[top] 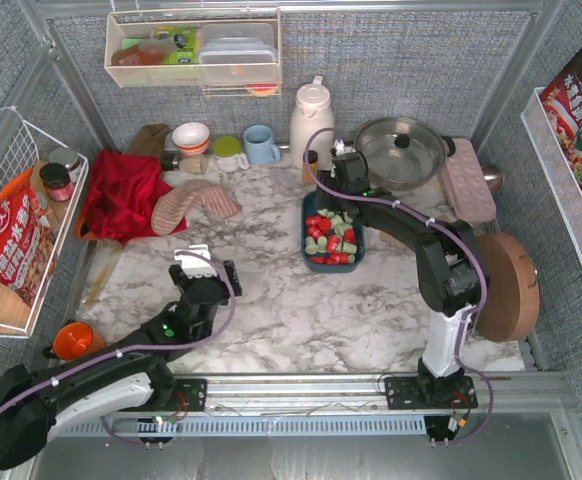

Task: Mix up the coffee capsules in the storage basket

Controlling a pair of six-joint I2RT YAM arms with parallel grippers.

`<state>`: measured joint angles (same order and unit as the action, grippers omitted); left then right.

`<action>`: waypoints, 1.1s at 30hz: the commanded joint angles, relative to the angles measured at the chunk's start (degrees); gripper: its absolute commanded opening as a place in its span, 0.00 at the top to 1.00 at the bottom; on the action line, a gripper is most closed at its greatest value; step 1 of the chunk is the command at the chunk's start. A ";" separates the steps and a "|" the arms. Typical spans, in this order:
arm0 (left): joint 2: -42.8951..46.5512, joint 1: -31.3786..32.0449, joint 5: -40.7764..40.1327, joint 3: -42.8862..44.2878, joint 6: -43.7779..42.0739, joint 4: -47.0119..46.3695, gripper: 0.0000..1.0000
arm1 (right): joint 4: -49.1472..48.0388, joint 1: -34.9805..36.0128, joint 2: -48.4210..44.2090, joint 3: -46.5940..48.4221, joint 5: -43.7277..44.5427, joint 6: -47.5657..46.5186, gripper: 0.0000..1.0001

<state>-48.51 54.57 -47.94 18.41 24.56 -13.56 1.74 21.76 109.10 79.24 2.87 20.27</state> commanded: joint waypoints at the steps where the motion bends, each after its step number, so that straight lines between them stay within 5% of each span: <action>1: 1.66 -4.75 3.51 0.03 6.89 8.04 0.01 | -0.36 0.13 0.73 0.66 -1.48 -0.79 0.35; 4: 1.45 -8.81 7.32 0.06 8.15 9.10 0.01 | -0.17 0.11 -2.01 -2.02 -1.72 -1.73 0.28; 12: -7.49 -21.82 21.96 3.72 10.17 9.65 0.01 | -0.02 0.13 -19.99 -17.84 -1.23 -3.06 0.27; 17: -15.67 -26.77 29.26 6.32 8.33 6.59 0.14 | 0.07 0.14 -27.66 -26.26 0.73 -4.87 0.27; 26: -28.01 -30.70 32.43 14.10 4.73 8.60 0.25 | -0.92 0.07 -29.04 -28.08 -0.69 -4.57 0.27; 33: -29.59 -33.31 33.72 16.38 3.28 12.37 0.15 | -0.68 0.04 -28.68 -27.92 -1.63 -4.28 0.27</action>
<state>-77.30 22.44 -16.32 33.69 29.23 -4.12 2.42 21.78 80.38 51.09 2.37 15.79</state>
